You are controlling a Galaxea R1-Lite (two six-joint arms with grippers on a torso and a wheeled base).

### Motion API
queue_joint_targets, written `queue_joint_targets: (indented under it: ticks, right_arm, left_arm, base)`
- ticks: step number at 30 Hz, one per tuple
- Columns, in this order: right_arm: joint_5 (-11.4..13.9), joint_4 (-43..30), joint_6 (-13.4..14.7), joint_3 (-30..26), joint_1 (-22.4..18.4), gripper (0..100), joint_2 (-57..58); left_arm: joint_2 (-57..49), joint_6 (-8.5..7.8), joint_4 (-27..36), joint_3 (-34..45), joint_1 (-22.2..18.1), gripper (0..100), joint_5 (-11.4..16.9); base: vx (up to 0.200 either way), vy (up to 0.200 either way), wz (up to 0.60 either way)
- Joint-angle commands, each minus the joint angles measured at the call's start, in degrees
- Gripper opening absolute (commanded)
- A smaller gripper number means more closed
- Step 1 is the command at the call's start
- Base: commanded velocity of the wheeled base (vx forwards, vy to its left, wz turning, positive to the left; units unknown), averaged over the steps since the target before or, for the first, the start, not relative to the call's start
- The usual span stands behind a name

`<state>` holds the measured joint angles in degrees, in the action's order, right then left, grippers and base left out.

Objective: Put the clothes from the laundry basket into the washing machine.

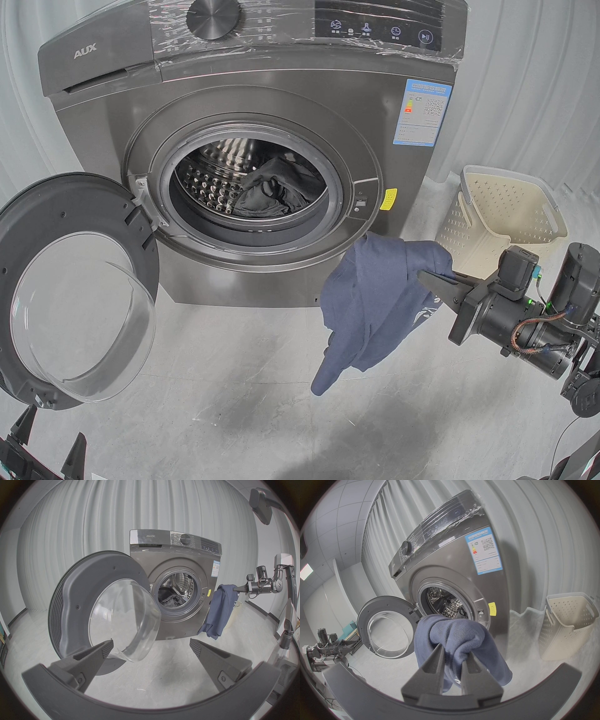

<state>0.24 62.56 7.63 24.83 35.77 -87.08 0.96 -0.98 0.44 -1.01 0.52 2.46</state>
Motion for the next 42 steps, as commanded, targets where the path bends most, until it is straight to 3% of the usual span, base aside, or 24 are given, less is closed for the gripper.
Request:
queue_joint_targets:
  ticks: [1, 5, 14, 26, 36, 42]
  right_arm:
    - [0.0, 0.0, 0.0, 0.0, 0.0, 0, 0.1]
    - [0.0, 0.0, 0.0, 0.0, -0.1, 0, 0.1]
    - [0.1, 0.0, 0.0, -0.1, -0.1, 0, 0.0]
    - [0.0, 0.0, 0.8, 0.2, 0.8, 0, 0.9]
    - [-0.2, 0.0, 1.0, 1.5, 3.5, 0, 0.2]
    - [-1.7, 0.0, 3.1, 3.7, 4.6, 0, 0.2]
  left_arm:
    - [-0.5, 0.01, 0.0, 0.8, 0.0, 100, 0.0]
    - [-0.5, 0.01, 0.0, 0.8, 0.0, 100, 0.0]
    - [-0.6, 0.01, 0.0, 0.8, -0.2, 100, 0.0]
    - [-0.6, 0.01, 0.0, 0.8, -0.2, 100, 0.0]
    - [-0.7, -0.08, -0.2, 0.9, -0.2, 100, 0.0]
    - [-0.7, 0.10, -0.2, 0.9, -0.3, 100, 0.0]
  base:
    - [-0.200, 0.000, 0.00]
    - [-0.200, 0.000, 0.00]
    - [0.000, 0.000, 0.00]
    - [0.000, 0.200, 0.00]
    - [0.000, 0.000, 0.00]
    - [0.000, 0.000, 0.00]
